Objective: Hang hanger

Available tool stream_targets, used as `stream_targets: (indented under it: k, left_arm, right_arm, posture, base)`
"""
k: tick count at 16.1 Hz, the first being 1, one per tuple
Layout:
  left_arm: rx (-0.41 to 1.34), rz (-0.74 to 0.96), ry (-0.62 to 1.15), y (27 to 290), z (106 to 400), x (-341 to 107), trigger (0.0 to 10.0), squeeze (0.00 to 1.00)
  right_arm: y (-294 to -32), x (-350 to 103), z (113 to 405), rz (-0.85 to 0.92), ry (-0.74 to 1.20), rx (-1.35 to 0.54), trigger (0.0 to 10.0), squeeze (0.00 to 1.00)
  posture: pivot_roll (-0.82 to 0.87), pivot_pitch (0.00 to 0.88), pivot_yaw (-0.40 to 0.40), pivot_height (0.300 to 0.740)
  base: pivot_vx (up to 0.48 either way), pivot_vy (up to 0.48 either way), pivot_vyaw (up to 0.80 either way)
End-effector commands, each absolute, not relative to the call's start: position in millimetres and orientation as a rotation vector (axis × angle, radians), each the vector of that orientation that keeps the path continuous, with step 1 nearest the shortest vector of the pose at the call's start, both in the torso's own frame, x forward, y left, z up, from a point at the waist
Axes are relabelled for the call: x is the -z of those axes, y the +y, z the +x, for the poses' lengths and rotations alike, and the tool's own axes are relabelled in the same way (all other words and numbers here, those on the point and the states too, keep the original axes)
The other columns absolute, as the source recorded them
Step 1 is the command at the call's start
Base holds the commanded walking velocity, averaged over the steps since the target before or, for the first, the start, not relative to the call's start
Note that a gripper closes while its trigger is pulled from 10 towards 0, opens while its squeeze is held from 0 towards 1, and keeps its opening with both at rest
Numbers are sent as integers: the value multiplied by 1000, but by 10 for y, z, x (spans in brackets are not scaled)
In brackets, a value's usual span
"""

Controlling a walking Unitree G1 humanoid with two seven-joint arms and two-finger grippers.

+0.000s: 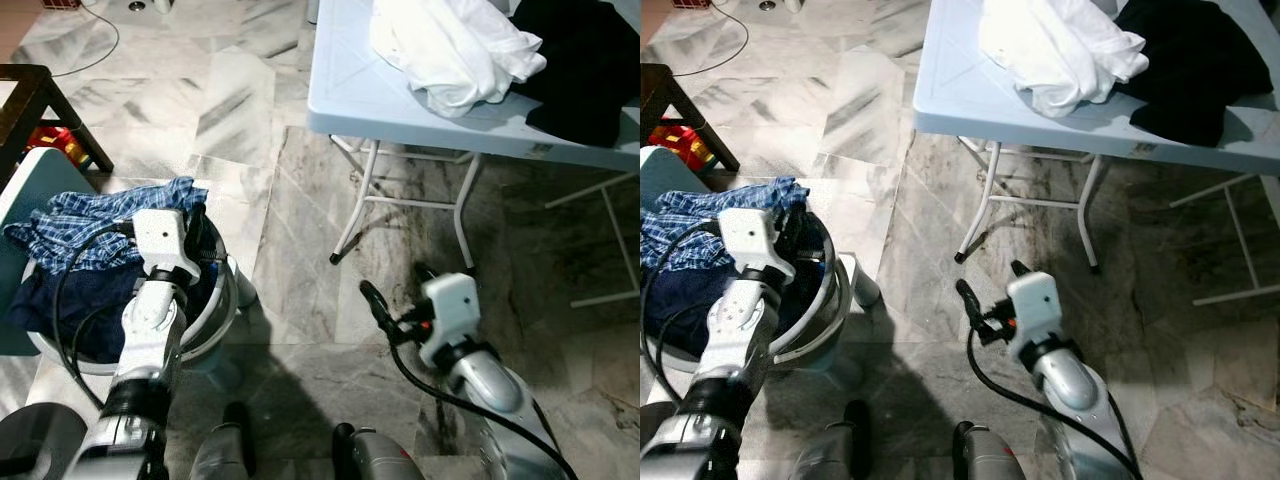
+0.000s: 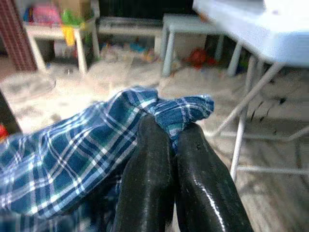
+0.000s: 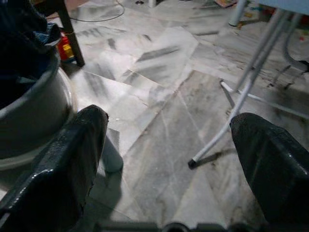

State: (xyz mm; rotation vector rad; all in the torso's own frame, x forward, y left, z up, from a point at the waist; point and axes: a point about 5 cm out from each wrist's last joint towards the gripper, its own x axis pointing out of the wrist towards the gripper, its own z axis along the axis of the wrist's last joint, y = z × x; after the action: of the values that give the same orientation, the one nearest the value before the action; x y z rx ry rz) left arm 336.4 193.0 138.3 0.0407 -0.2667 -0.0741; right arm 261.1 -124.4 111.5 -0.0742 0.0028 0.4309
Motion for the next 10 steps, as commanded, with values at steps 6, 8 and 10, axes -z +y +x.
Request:
stream_targets:
  k: [6,8,10]
  left_arm:
    - [110,134,-478,1933,3045,-2108,0,0]
    - [53,207,-421,2132,2822,-1931,0,0]
    - [-67,191,-278,2396,2608,-1559,0,0]
  right_arm:
    - [-1000,-989,2757,-39,25,-550,10000,0]
    - [-902,-1003,2834,-35,17,-589,10000,0]
    - [-861,-1024,2873,-30,10,-603,10000,0]
  posture:
    - [116,254,-133,740]
    - [153,263,-142,740]
    - [170,274,-151,740]
  base:
    - [0,0,0]
    - [0,0,0]
    - [0,0,0]
